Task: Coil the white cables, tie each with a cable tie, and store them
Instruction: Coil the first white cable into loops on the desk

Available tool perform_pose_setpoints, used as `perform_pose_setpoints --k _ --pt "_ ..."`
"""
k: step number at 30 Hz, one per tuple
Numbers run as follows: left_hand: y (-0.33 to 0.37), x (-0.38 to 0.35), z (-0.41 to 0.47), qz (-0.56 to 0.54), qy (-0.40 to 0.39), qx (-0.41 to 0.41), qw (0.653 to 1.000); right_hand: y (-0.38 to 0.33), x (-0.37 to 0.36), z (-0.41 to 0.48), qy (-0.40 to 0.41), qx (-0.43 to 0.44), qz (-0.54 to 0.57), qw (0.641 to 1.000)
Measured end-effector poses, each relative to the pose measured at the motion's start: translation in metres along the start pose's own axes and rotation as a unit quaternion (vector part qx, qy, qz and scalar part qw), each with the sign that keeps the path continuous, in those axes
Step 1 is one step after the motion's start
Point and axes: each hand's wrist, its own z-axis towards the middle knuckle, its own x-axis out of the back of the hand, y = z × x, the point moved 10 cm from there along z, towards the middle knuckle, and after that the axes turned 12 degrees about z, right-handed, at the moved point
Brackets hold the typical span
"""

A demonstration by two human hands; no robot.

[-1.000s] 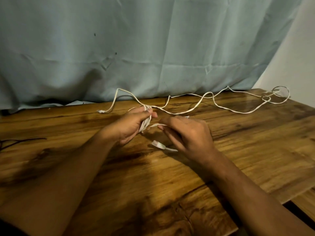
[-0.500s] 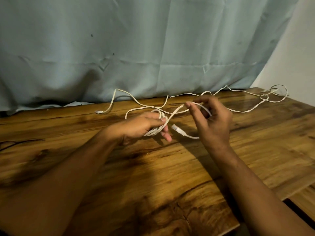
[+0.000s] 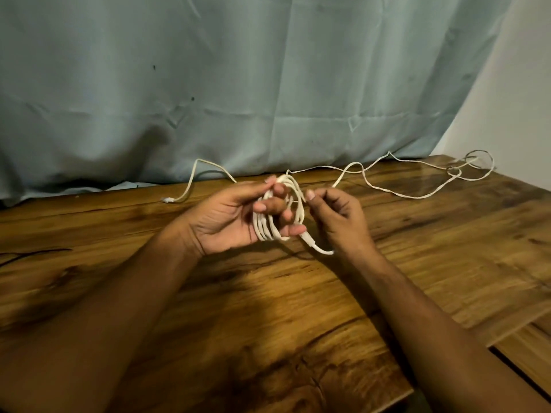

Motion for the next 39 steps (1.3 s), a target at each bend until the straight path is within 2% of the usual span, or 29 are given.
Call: perform_pose_setpoints --k 6,11,15,20,25,29,34,39 --pt "0.018 0.017 -0.005 -0.070 0.023 -0.037 0.997 0.031 -0.026 -0.016 -0.065 -0.147 0.019 0.987" --pt "0.032 0.030 -0.008 -0.080 0.099 -0.086 0.988 0.045 -0.026 -0.023 -0.066 -0.190 -0.038 0.979" --pt "0.039 0.045 -0.008 -0.079 0.182 -0.121 0.973 0.035 -0.033 -0.025 -0.059 -0.149 -0.091 0.983" --pt "0.034 0.066 -0.009 -0.049 0.237 -0.108 0.964 0.027 -0.053 -0.032 -0.121 -0.105 -0.164 0.973" --pt "0.027 0.082 -0.014 -0.012 0.299 -0.096 0.949 0.031 -0.064 -0.035 -0.144 -0.102 -0.146 0.973" --pt "0.018 0.091 -0.013 -0.011 0.311 -0.089 0.946 0.028 -0.062 -0.032 -0.128 -0.079 -0.123 0.981" --pt "0.009 0.081 -0.004 0.019 0.300 -0.097 0.949 0.005 -0.059 -0.025 -0.115 0.045 -0.170 0.978" --pt "0.000 0.067 0.000 0.094 0.300 -0.095 0.945 0.012 -0.057 -0.029 -0.120 -0.019 -0.109 0.987"
